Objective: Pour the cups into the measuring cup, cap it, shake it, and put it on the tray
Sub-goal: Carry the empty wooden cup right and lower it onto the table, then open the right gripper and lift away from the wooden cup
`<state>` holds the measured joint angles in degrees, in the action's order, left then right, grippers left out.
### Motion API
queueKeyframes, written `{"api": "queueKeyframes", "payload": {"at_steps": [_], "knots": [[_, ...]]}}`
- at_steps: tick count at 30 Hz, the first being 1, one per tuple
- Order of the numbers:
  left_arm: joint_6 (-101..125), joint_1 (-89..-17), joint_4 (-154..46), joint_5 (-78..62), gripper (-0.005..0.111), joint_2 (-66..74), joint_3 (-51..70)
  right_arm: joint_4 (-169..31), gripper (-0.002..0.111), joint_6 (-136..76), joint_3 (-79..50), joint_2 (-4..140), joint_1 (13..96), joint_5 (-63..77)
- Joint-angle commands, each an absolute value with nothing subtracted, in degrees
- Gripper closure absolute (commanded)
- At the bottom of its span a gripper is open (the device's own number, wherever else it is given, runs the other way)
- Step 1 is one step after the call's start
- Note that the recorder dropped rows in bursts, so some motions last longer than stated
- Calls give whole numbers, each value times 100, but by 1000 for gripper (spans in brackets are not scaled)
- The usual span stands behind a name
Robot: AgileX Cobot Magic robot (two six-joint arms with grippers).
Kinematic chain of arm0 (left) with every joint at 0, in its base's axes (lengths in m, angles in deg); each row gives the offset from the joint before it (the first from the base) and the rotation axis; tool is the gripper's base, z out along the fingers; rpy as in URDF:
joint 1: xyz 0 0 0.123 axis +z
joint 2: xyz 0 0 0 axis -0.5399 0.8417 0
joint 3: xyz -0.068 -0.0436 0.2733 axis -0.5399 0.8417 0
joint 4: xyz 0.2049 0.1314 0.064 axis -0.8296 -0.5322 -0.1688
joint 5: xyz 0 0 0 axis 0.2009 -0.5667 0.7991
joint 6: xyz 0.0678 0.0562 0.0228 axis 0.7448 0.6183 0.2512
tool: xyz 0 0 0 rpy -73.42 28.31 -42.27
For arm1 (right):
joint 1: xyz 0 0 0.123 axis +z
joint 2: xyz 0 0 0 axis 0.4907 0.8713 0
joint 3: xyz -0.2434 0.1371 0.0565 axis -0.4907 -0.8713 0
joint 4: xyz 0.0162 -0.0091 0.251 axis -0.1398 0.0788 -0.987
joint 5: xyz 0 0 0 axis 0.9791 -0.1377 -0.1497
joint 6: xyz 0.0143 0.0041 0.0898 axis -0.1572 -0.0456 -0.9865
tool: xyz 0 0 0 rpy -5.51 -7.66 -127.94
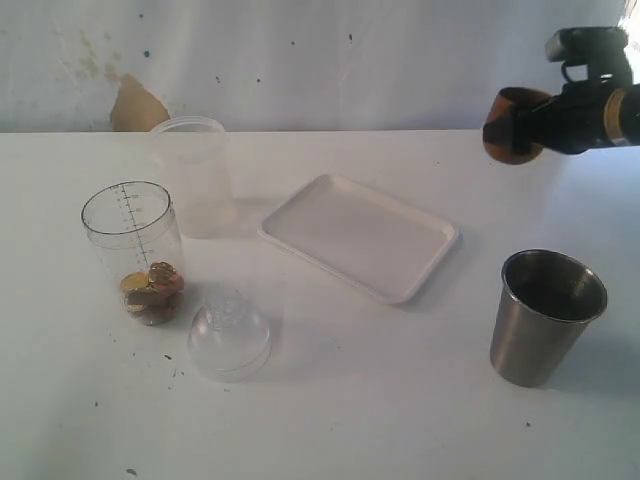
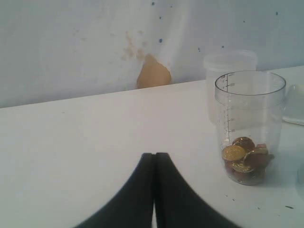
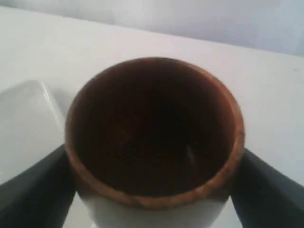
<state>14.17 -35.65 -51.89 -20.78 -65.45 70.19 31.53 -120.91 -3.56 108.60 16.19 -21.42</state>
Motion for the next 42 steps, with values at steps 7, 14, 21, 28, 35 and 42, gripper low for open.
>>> {"api": "queueKeyframes", "payload": {"at_steps": [7,14,21,28,35,42], "knots": [[1407,-3565,-5189,-2002,107,-6574,7046,3108,65,-11773,-67,11305,1953,-1959],[1407,-3565,-5189,-2002,107,-6574,7046,3108,7,-11773,-59,11305,1963,-1894],[1407,-3565,-5189,-2002,107,-6574,7046,3108,5,-11658,-59,11305,1963,-2109],[1407,-3565,-5189,-2002,107,-6574,7046,3108,5,-11834,-59,11189,1963,-2108],[1407,-3565,-5189,-2002,107,-6574,7046,3108,5,-12107,-59,10629,1963,-2233],[1407,-3565,-5189,-2002,107,-6574,7046,3108,5,-11670,-59,9838,1963,-4075]]}}
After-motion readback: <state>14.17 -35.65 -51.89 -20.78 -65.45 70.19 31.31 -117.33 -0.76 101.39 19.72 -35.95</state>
